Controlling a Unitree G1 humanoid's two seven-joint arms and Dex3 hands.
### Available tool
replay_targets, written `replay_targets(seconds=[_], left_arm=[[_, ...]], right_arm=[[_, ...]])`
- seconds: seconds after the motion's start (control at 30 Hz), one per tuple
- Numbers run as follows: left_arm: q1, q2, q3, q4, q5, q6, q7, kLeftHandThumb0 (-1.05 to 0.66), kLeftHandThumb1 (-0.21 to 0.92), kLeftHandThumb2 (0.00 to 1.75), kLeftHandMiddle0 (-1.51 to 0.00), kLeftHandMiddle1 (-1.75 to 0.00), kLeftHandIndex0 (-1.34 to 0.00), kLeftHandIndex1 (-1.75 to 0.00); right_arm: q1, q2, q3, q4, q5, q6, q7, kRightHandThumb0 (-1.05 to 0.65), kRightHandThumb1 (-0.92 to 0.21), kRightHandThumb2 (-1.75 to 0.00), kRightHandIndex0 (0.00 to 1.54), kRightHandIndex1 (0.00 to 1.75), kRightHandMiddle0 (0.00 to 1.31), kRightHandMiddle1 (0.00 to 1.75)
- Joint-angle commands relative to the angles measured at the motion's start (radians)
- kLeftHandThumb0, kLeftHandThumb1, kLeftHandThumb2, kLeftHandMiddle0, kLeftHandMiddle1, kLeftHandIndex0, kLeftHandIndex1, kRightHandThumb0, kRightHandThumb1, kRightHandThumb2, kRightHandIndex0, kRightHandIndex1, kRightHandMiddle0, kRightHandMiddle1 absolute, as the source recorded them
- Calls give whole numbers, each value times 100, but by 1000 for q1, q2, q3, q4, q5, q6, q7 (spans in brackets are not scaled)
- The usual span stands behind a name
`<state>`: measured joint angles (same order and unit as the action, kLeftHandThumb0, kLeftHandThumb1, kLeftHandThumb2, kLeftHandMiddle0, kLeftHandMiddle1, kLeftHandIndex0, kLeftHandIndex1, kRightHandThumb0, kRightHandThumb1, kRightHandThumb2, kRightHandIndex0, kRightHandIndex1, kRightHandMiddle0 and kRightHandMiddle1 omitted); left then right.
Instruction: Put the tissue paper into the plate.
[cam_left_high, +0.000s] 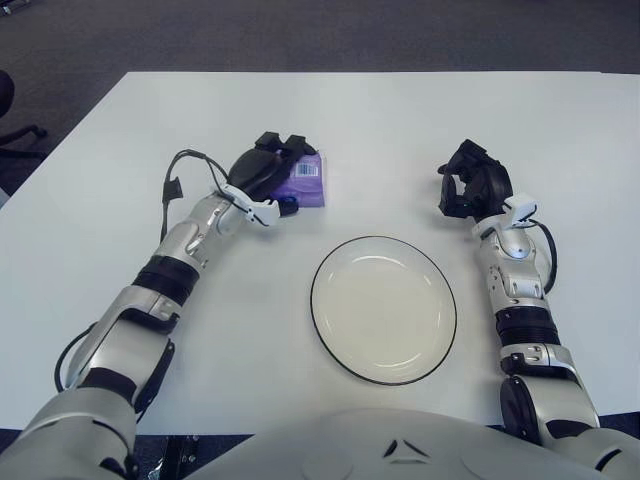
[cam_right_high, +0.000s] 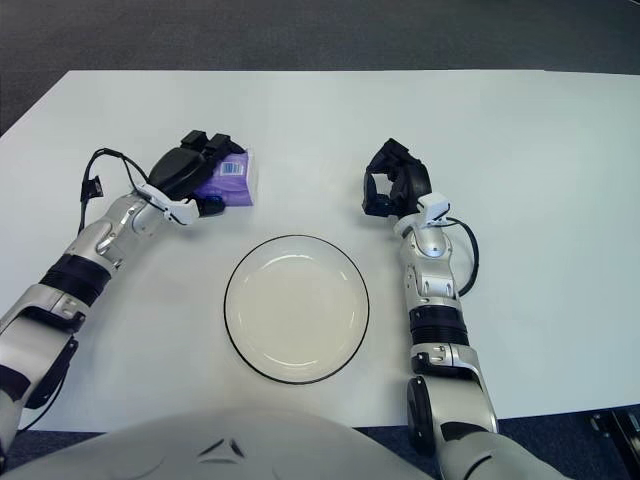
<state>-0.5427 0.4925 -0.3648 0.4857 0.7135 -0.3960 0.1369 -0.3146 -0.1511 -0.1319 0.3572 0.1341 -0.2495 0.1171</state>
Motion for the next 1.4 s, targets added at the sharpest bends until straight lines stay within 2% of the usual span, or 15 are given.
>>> replay_targets(seconds=[0.0, 0.13, 0.3, 0.47, 0.57, 0.8, 1.1, 1.37], left_arm=[[71, 39, 11, -46, 0, 18, -33, 53, 16, 151, -74, -175, -86, -175], [81, 30, 32, -125, -10, 38, -35, 53, 17, 149, -73, -175, -89, -175], [92, 16, 46, -161, -3, 19, 26, 51, 19, 147, -71, -175, -89, -175], [134, -9, 78, -269, -46, 5, 30, 53, 17, 150, -73, -175, -94, -175], [157, -24, 100, -346, -77, -20, 37, 54, 15, 152, -75, -175, -97, -175], [192, -58, 130, -435, -118, -99, 57, 56, 11, 157, -78, -175, -103, -175], [276, -81, 126, -588, -159, -163, 8, 56, 10, 159, -79, -175, -104, -175], [342, -74, 122, -716, -216, -183, -104, 56, 10, 157, -79, -175, -100, -175]], right_arm=[[151, 56, 1, 91, 12, 13, 3, -48, -33, -130, 134, 175, 60, 175], [148, 52, 0, 94, 16, 27, 12, -47, -33, -130, 134, 175, 60, 175], [145, 47, -2, 101, 15, 31, 19, -47, -33, -130, 134, 175, 60, 175], [143, 42, -1, 105, 10, 34, 21, -47, -34, -130, 133, 175, 60, 175], [139, 39, 0, 110, 8, 37, 22, -47, -34, -129, 133, 175, 60, 175], [136, 36, 3, 112, 8, 43, 23, -47, -34, -129, 133, 175, 59, 175], [133, 35, 6, 110, 2, 59, 17, -47, -34, -129, 132, 175, 59, 175], [130, 32, 9, 111, 4, 67, 25, -47, -34, -129, 133, 175, 59, 175]])
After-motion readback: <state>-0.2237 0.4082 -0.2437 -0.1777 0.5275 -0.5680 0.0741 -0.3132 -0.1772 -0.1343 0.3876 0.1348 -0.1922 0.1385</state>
